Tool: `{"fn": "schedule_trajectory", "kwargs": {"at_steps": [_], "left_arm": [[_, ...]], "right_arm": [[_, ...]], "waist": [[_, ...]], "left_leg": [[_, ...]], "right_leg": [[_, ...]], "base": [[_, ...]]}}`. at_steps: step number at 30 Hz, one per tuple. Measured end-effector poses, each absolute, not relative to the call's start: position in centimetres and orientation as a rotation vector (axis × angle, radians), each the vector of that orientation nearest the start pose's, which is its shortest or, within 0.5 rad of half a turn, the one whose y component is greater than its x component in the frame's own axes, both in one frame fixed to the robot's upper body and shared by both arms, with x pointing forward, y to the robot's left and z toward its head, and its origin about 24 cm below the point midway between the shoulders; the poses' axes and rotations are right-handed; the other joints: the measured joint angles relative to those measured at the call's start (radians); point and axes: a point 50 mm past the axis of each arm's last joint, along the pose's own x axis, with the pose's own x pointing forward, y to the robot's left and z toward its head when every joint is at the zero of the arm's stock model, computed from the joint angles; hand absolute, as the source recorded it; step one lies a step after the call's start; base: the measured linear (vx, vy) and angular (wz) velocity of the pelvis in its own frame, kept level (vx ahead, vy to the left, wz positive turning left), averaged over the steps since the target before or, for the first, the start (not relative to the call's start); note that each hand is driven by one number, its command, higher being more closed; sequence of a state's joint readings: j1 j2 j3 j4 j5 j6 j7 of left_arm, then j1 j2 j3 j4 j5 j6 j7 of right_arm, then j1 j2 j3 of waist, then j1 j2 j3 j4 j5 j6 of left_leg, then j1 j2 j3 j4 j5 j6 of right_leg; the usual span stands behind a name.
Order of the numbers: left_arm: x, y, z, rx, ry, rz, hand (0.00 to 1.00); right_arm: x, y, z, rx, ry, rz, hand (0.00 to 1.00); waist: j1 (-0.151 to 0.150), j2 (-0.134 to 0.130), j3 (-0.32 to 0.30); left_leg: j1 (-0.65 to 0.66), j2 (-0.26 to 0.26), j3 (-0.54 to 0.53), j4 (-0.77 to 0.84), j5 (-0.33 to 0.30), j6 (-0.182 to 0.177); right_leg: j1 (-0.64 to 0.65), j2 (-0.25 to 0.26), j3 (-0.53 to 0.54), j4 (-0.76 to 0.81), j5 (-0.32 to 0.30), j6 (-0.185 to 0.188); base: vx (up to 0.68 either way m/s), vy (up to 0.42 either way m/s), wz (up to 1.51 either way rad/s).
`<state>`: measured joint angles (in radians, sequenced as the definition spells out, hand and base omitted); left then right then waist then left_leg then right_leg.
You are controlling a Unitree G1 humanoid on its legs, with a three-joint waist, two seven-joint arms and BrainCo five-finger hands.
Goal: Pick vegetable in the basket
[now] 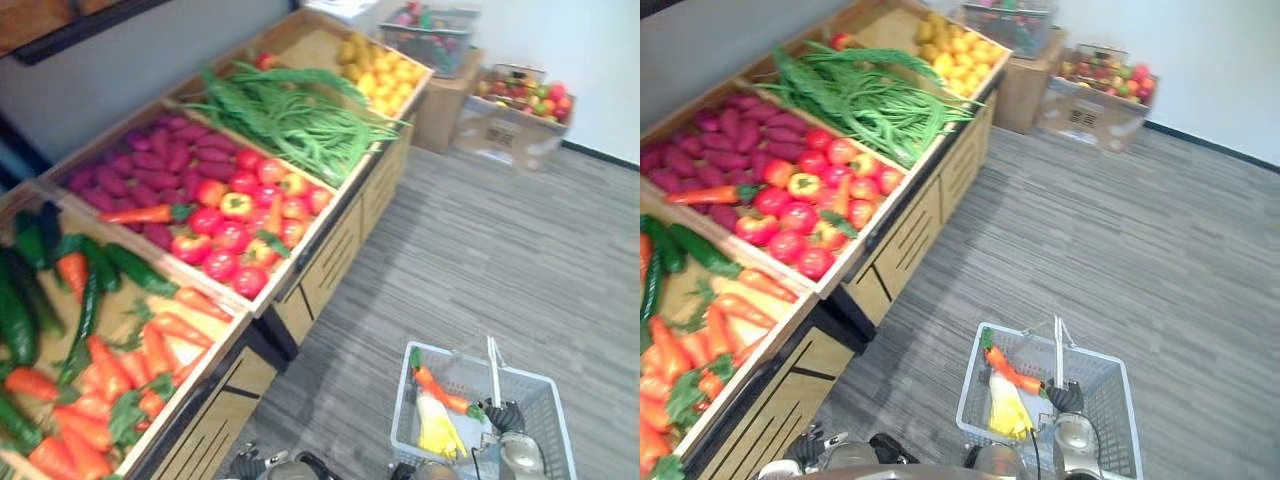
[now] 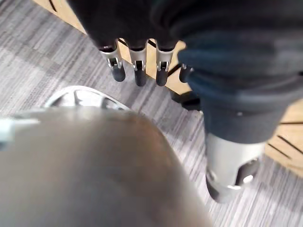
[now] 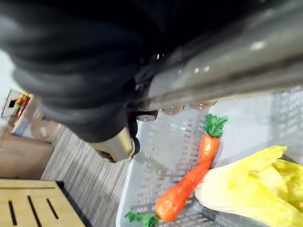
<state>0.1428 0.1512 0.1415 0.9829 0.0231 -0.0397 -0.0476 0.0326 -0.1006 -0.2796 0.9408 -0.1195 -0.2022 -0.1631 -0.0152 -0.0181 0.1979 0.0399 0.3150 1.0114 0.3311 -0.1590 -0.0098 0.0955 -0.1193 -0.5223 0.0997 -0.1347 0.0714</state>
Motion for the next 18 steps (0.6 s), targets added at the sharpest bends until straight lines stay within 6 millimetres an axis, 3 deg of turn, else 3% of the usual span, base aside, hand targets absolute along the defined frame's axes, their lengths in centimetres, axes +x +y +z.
{"fn": "schedule_trajectory", "kwargs": {"at_steps": [4,6,7,8,9,10,14,18], "left_arm": [[8.5,22.4,-15.5,0.139,1.084,0.116,0.00],[8.1,22.1,-15.6,0.137,1.095,0.108,0.00],[7.4,21.6,-15.8,0.121,1.100,0.112,0.00],[7.2,21.5,-15.8,0.118,1.104,0.112,0.00],[6.5,21.1,-16.0,0.107,1.119,0.108,0.00],[5.8,20.8,-16.2,0.106,1.140,0.104,0.00],[6.2,20.9,-16.2,0.122,1.145,0.106,0.00],[6.3,20.9,-16.2,0.131,1.144,0.102,0.00]], "right_arm": [[12.9,-23.8,-13.0,-0.170,0.788,-0.405,1.00],[12.4,-23.8,-13.2,-0.172,0.811,-0.410,1.00],[13.0,-24.1,-12.9,-0.182,0.794,-0.406,1.00],[13.3,-24.2,-12.8,-0.185,0.789,-0.405,1.00],[14.2,-24.5,-12.4,-0.197,0.764,-0.398,1.00],[14.6,-24.7,-12.2,-0.223,0.755,-0.379,1.00],[14.0,-25.6,-12.1,-0.275,0.771,-0.358,1.00],[12.8,-25.6,-12.6,-0.277,0.804,-0.364,1.00]], "waist": [[-0.011,0.012,-0.006],[-0.005,0.016,0.000],[0.012,0.013,0.005],[0.016,0.018,0.004],[0.023,0.037,0.005],[0.022,0.053,0.000],[0.014,0.058,-0.004],[-0.010,0.061,-0.011]], "left_leg": [[0.000,0.020,-0.042,0.015,0.030,-0.023],[-0.033,0.013,-0.269,0.079,0.051,-0.024],[-0.053,-0.056,-0.518,0.056,0.038,-0.036],[-0.051,-0.078,-0.571,0.033,0.034,-0.043],[-0.028,-0.141,-0.726,-0.046,0.033,-0.047],[-0.001,-0.165,-0.792,-0.095,0.032,-0.051],[0.013,-0.198,-0.839,-0.118,0.017,-0.074],[0.014,-0.200,-0.833,-0.122,-0.059,-0.077]], "right_leg": [[0.005,0.027,0.027,-0.031,0.022,-0.020],[-0.005,0.029,0.095,-0.018,0.022,-0.021],[-0.032,0.016,0.191,0.008,0.024,-0.022],[-0.044,0.014,0.216,0.013,0.024,-0.022],[-0.088,0.017,0.310,0.033,0.028,-0.019],[-0.129,0.035,0.390,0.040,0.040,-0.014],[-0.160,0.046,0.529,-0.069,0.131,0.011],[-0.160,0.054,0.580,-0.170,0.214,0.027]], "base": [[-0.14,-0.089,-0.24],[-0.17,-0.051,-0.83],[-0.11,0.018,-1.26],[-0.15,0.142,-1.93],[-0.10,0.139,-1.95],[-0.10,0.176,-2.03],[-0.03,0.127,-1.27],[-0.05,0.123,-0.54]]}}
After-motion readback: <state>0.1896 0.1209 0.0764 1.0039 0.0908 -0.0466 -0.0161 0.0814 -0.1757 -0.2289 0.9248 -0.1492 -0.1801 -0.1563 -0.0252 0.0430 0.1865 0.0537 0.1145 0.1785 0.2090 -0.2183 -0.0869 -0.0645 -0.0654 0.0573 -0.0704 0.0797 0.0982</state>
